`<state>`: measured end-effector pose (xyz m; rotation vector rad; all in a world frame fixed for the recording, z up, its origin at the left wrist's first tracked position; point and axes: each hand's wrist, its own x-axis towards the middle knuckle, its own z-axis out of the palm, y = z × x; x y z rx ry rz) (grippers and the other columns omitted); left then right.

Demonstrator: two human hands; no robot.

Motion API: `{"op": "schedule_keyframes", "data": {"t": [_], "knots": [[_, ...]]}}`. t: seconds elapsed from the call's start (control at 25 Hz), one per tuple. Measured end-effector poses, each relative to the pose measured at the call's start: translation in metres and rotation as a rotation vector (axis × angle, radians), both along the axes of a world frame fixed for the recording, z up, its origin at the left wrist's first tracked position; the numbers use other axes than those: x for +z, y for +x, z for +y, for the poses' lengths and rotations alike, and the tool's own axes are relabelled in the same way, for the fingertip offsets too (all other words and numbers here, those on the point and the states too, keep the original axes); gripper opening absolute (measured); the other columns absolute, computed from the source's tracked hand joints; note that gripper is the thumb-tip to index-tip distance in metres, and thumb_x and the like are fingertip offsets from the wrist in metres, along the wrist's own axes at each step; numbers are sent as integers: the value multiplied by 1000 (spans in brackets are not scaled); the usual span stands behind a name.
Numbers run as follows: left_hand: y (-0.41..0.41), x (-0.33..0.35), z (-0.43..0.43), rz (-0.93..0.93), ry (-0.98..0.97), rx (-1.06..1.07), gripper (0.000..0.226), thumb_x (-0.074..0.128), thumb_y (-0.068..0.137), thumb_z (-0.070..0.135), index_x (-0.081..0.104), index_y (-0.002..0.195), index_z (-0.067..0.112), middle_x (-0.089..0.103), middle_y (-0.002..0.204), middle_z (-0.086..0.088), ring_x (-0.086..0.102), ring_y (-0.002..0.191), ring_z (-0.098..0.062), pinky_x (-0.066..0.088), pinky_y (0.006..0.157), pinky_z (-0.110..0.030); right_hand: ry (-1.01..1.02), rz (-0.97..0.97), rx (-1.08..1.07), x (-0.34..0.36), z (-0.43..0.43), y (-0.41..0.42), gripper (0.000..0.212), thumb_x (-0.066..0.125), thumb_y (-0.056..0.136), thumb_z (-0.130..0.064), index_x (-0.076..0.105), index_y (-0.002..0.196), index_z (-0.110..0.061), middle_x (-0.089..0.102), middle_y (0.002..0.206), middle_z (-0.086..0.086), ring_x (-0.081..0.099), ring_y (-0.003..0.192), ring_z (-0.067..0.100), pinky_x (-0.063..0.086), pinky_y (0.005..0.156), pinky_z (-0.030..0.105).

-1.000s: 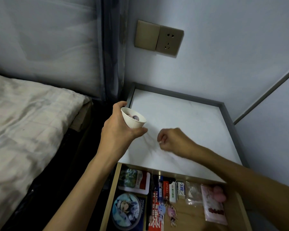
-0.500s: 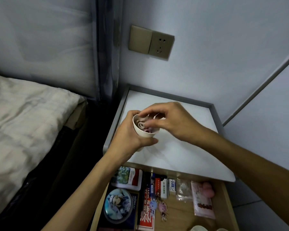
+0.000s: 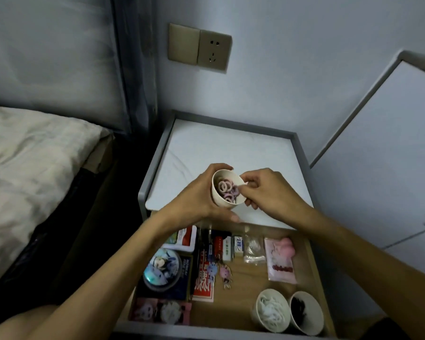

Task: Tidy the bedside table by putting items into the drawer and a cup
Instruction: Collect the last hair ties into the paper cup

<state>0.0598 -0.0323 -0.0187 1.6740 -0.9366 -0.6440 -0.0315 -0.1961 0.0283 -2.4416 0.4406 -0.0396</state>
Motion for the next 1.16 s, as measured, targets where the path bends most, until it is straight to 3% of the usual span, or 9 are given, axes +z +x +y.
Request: {"op": "schedule_keyframes", "data": {"t": [0.16,0.36,0.56,0.64,0.72,0.8,0.96,1.04,1.16], "knots": [[-9,4,4,-197,370,-118,76,65,73,65,46,137,29,48,137,10,47,117,-6,43,85,-18,-56,54,-5,-32,-7,-52,18,60,91,-21,74,103,-24,71,78,-7,64,67,4,46,55,16],[-52,-24,-15,-508,627,-104,37,54,93,52,66,111,21,69,109,3,63,89,-14,50,69,-29,-20,71,-14,-79,-4,-93,18,61,86,-22,75,93,-29,70,70,-5,63,69,8,50,64,35],[-93,-69,-16,-513,704,-73,20,56,94,20,74,94,11,73,92,-13,70,84,-26,58,71,-37,151,123,74,-107,7,-124,15,61,92,-24,75,98,-23,74,85,-2,67,74,12,54,68,34],[-108,-87,-11,-506,710,-9,20,56,94,21,74,95,15,74,91,-11,71,84,-25,59,72,-38,182,107,97,-108,7,-131,20,61,95,-26,72,110,-21,73,98,-8,64,76,-2,53,68,20],[-120,-101,-7,-503,711,32,20,55,93,21,74,98,19,74,91,-10,71,82,-25,60,71,-39,189,87,79,-107,3,-136,22,58,96,-27,69,115,-21,68,87,-17,58,67,-11,42,62,7],[-129,-110,-5,-525,729,56,20,54,94,24,73,101,23,74,93,-9,71,81,-25,59,72,-40,196,83,63,-105,-2,-141,22,57,97,-29,67,115,-24,59,73,-21,56,62,-13,39,58,7],[-137,-124,-3,-539,748,70,21,53,94,24,72,103,24,74,100,-8,71,89,-26,58,74,-40,212,127,95,-110,-4,-149,25,58,95,-35,64,118,-29,69,95,-13,65,77,0,54,70,22],[-140,-127,-4,-529,754,67,21,53,94,26,71,104,24,74,101,-8,70,91,-27,58,75,-41,213,168,132,-110,-6,-152,27,59,95,-33,63,121,-27,63,90,-21,58,72,-11,44,63,9],[-140,-125,-5,-521,747,60,24,52,96,34,70,108,24,74,103,-7,70,93,-27,57,76,-39,189,286,236,-111,-7,-156,39,64,91,-39,57,128,-28,55,76,-19,52,64,-8,35,57,10]]}}
